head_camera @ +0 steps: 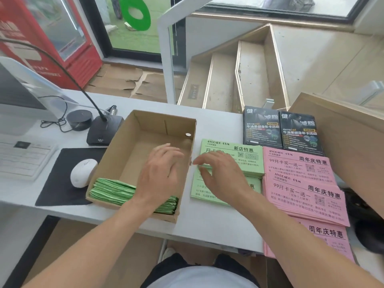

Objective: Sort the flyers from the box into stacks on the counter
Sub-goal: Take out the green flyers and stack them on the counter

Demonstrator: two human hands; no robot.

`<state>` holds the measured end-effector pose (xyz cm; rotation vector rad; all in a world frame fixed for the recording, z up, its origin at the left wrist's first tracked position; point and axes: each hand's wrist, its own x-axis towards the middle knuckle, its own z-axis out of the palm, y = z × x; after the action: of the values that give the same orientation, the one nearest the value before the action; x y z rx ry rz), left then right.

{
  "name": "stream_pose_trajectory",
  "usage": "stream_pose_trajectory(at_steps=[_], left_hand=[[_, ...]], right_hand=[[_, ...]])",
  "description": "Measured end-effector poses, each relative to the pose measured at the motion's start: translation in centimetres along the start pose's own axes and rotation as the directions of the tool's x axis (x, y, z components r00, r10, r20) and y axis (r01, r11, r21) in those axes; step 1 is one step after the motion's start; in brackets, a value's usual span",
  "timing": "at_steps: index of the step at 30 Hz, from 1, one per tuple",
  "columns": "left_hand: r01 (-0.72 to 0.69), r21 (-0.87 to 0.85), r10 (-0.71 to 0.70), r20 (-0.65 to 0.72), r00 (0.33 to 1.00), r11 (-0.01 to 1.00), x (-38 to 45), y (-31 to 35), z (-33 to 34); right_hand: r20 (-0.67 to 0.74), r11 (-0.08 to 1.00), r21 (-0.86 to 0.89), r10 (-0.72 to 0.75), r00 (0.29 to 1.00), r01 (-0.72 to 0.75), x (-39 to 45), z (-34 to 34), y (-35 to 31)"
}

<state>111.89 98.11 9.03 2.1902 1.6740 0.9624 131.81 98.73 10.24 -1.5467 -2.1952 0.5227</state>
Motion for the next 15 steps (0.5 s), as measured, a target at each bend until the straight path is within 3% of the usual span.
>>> stream_pose_trajectory(at_steps=[2,6,10,15], left_hand=[[0.085,0.060,-0.086,0.017,0.996,0.995,-0.1,-2.6,-1.7],[0.143,0.181,-0.158,0.074,0.985,0.973,-1.1,-7.1,-4.1],[0.128,0.266,-0.169,0.135,0.976,0.955,-2.6,-9.7,-5.3],[0.230,0.109,-0.240,0.093,0.966,0.967,-3.3,-10.4,-5.7]], right_hand=[[0.057,0.994,0.050,-0.102,0.993,0.099,1.4,0.8,-2.8],[0.307,0.973,0.022,-0.224,0.925,0.228,2.7,3.5,-6.8],[0.453,0.983,0.001,-0.165,0.876,0.185,3.2,5.7,-8.0],[0.531,0.995,0.032,-0.097,0.842,0.095,3.9,5.9,-8.1]])
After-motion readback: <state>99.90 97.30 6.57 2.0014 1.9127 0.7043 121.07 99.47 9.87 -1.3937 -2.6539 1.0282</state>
